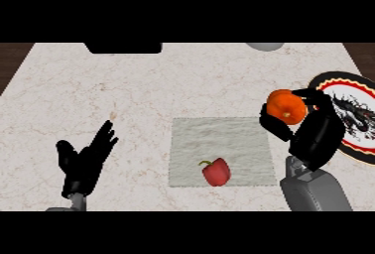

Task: Pick the squash from the placemat and place it in the plate

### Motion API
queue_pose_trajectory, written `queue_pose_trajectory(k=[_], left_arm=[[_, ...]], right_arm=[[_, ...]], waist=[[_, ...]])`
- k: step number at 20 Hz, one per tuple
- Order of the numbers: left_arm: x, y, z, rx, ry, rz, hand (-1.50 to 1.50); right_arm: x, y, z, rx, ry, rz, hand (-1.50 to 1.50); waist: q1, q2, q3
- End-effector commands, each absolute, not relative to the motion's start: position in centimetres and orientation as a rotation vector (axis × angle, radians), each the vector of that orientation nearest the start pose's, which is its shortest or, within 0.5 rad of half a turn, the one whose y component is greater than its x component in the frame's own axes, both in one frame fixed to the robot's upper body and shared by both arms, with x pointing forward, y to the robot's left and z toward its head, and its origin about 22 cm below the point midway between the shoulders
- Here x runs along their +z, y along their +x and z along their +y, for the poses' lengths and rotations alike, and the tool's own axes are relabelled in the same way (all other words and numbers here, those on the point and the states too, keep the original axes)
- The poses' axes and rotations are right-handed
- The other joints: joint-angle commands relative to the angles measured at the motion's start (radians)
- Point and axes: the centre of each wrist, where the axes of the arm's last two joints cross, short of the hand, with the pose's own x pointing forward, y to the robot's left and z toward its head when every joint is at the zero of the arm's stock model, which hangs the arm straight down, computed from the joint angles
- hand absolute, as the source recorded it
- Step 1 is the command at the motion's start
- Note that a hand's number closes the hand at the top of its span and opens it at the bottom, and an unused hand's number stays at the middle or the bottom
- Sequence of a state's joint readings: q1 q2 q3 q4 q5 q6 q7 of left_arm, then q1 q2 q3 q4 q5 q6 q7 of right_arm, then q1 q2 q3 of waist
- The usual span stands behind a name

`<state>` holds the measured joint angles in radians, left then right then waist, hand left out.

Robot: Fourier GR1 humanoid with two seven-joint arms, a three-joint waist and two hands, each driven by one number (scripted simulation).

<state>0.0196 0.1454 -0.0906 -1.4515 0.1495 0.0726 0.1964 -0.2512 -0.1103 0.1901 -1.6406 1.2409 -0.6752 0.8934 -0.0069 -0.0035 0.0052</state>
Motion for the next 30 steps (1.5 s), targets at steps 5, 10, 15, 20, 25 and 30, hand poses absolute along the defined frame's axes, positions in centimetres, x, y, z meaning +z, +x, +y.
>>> queue_pose_trajectory(k=[5, 10, 15, 20, 25, 30], left_arm=[[-3.3, 23.3, 24.3, 0.007, 0.004, -1.174, 0.00], [-3.1, 23.2, 24.1, -0.007, -0.008, -1.193, 0.00], [-2.7, 23.4, 23.7, -0.019, -0.005, -1.200, 0.00], [-3.6, 23.8, 23.0, -0.028, -0.013, -1.208, 0.00], [-2.8, 24.1, 23.6, -0.048, -0.008, -1.212, 0.00], [-3.1, 24.7, 23.4, -0.047, -0.041, -1.203, 0.00]], right_arm=[[5.3, 28.9, -28.8, -0.272, -1.531, -1.380, 1.50], [5.4, 30.6, -35.5, -0.333, -1.566, -1.365, 1.50], [5.5, 32.3, -40.4, -0.320, -1.550, -1.356, 1.50], [6.5, 32.2, -45.3, -0.321, -1.536, -1.372, 1.50], [3.2, 30.6, -48.0, -0.136, -1.411, -1.000, -1.50], [1.7, 31.2, -47.4, -0.120, -1.227, -1.115, -1.50]], waist=[[0.008, 0.006, -0.004], [0.018, 0.008, -0.003], [0.031, 0.012, -0.001], [0.026, 0.012, -0.002], [0.058, 0.024, -0.002], [0.055, 0.026, 0.002]])
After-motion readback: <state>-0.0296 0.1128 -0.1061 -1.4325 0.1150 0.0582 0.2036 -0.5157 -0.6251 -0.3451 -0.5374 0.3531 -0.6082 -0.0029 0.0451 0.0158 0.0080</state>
